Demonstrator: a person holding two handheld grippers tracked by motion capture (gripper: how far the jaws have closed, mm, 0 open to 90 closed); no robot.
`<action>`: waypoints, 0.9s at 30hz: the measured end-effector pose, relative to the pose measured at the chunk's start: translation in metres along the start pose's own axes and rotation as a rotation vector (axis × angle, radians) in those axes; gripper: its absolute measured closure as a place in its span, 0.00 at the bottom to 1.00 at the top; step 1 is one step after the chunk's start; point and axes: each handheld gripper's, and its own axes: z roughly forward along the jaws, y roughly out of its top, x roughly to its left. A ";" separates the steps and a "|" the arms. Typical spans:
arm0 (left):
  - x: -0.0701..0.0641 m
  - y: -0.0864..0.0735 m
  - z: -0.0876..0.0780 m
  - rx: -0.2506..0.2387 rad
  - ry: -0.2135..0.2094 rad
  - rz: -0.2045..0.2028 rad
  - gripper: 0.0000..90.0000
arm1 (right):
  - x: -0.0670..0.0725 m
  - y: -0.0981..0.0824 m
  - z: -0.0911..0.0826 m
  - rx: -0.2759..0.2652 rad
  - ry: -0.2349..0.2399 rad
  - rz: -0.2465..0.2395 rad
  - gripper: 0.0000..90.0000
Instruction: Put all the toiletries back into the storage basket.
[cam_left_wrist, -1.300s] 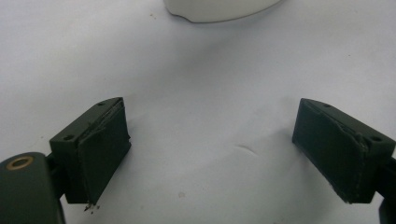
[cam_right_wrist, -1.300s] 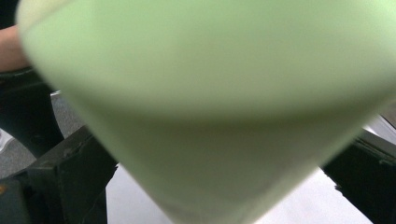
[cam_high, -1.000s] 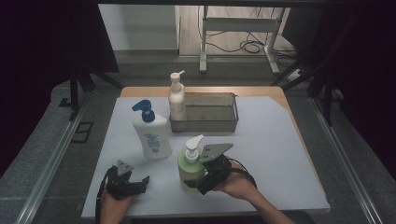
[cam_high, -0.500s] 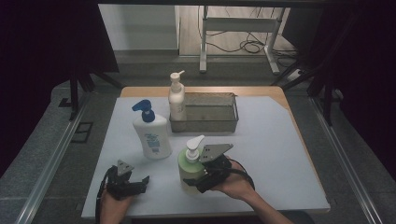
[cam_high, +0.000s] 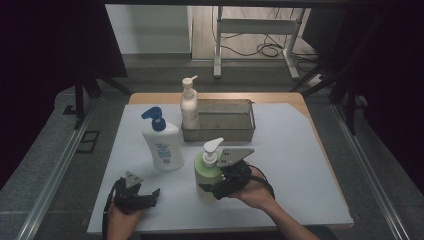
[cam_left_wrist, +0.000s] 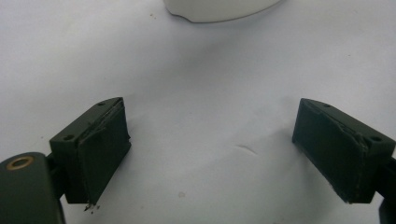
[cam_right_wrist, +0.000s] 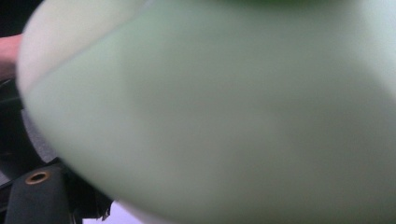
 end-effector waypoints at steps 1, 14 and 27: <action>0.000 0.000 0.000 0.000 0.000 -0.001 0.12 | -0.001 0.001 0.000 0.000 -0.007 0.003 0.14; 0.000 0.000 0.000 -0.001 -0.001 -0.001 0.12 | -0.027 0.012 -0.002 -0.008 -0.076 0.049 0.14; 0.000 0.000 0.000 -0.002 0.000 -0.001 0.12 | -0.050 0.025 -0.002 -0.024 -0.134 0.086 0.14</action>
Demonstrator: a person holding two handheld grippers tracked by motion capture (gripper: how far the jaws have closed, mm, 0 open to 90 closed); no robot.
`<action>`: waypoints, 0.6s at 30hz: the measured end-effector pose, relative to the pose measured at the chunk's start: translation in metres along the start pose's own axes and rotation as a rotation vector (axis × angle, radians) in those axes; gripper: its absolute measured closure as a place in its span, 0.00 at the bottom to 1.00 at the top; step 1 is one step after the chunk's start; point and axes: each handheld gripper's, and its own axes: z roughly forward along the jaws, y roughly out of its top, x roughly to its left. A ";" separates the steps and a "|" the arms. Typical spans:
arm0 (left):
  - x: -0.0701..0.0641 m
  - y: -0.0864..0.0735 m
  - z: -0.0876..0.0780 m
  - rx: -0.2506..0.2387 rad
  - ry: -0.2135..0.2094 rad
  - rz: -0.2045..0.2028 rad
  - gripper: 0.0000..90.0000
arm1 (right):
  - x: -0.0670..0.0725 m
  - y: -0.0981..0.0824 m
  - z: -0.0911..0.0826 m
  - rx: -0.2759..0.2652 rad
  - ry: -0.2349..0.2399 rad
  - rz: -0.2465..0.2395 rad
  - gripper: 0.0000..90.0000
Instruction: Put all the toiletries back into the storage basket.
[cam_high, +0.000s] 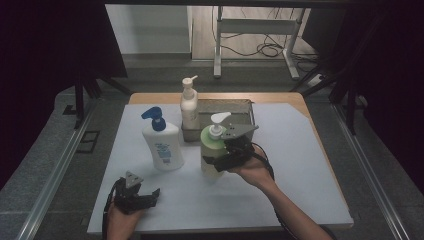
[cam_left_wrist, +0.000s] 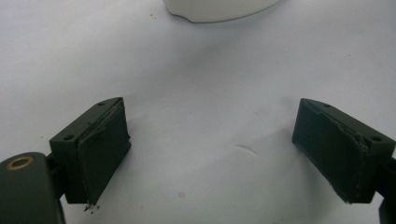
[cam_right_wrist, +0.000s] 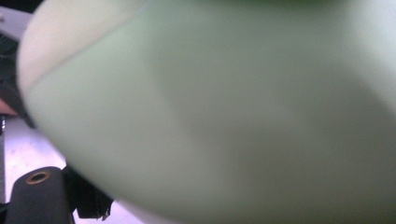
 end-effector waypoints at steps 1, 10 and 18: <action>0.000 0.000 0.000 -0.001 0.000 0.000 0.12 | -0.001 0.002 0.000 -0.001 -0.006 -0.003 0.14; 0.000 0.000 0.000 0.000 0.000 0.002 0.12 | -0.013 0.016 0.001 -0.010 -0.043 0.013 0.14; 0.000 0.000 0.000 0.003 0.000 0.004 0.12 | -0.025 0.023 0.004 -0.012 -0.077 0.042 0.14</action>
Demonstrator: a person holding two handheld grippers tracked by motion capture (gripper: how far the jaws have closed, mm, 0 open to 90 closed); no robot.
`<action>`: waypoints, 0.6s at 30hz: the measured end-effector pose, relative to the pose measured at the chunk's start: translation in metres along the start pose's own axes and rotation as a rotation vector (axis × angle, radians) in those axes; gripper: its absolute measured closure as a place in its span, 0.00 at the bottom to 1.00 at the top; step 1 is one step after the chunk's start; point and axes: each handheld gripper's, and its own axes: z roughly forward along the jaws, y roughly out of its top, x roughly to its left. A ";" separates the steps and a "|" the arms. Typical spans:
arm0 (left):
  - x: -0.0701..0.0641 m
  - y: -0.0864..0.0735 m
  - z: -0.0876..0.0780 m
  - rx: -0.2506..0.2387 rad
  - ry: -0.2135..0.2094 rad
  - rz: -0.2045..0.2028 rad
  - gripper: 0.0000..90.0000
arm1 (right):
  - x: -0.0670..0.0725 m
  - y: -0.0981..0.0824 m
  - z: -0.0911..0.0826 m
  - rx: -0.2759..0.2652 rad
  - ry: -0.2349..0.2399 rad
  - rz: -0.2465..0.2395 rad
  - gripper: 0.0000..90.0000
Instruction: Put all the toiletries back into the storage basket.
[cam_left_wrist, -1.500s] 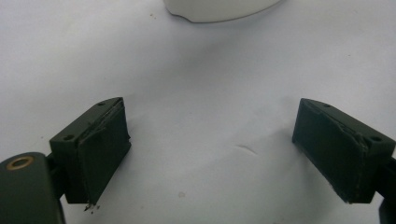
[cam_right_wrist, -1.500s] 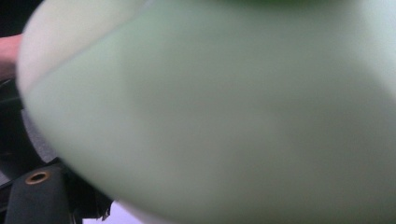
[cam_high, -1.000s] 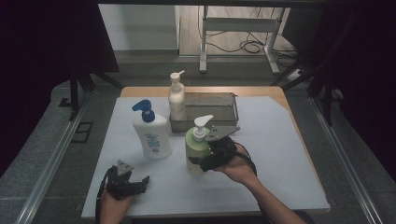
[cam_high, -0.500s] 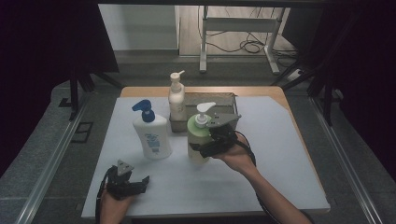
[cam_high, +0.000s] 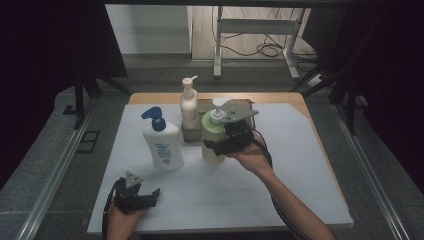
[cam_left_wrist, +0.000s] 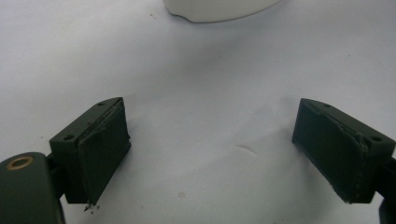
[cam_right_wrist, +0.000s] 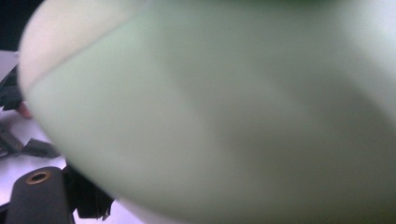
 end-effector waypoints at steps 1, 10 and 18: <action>0.000 0.000 0.000 0.000 0.000 0.001 0.12 | -0.001 0.001 0.000 -0.002 -0.005 0.004 0.14; 0.000 0.000 0.000 0.000 -0.001 0.000 0.12 | -0.011 0.016 -0.002 -0.018 -0.045 0.012 0.14; 0.000 0.000 0.000 -0.002 0.000 -0.002 0.12 | -0.019 0.030 0.000 -0.023 -0.073 0.022 0.14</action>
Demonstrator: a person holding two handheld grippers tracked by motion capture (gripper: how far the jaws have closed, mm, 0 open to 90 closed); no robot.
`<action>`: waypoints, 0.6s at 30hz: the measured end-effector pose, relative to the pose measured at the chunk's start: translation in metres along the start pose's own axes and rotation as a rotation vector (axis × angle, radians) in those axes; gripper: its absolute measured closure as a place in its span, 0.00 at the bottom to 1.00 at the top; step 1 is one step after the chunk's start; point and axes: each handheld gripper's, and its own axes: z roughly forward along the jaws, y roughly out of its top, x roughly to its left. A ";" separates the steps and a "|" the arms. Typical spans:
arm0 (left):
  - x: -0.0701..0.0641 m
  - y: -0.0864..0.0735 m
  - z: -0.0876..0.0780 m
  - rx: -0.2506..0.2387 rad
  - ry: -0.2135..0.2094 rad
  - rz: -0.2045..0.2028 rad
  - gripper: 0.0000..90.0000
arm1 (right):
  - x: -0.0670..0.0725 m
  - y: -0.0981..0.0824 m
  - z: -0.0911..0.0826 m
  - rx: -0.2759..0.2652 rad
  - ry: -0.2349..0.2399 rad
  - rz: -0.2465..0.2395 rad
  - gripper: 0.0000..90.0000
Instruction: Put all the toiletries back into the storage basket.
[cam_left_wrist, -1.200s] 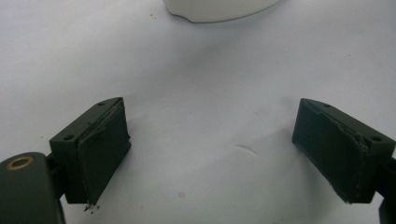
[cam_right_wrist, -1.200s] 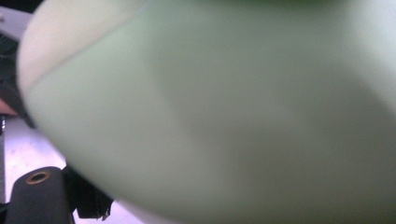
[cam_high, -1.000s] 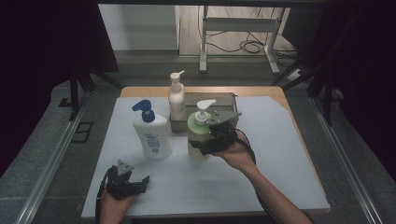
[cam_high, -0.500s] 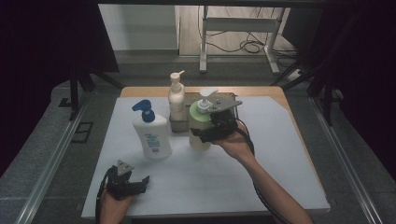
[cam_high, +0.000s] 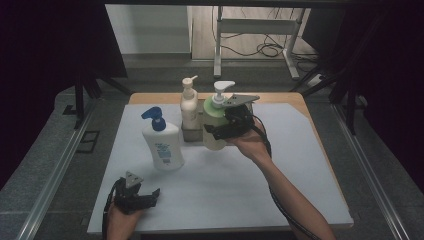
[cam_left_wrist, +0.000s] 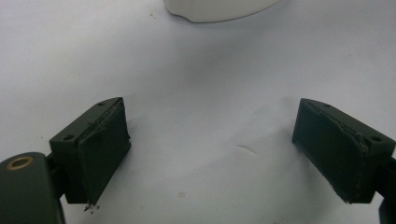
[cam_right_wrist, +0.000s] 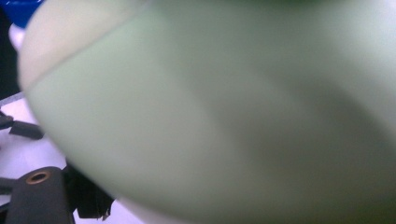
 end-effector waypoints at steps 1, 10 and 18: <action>0.000 0.000 0.000 0.000 0.000 0.000 0.12 | -0.001 0.001 0.000 -0.002 -0.002 0.003 0.14; 0.000 0.000 0.000 0.000 0.000 -0.001 0.12 | -0.012 0.015 0.006 -0.005 -0.044 0.020 0.14; 0.000 0.000 0.000 -0.001 -0.001 -0.002 0.12 | -0.019 0.024 0.015 -0.005 -0.083 0.016 0.14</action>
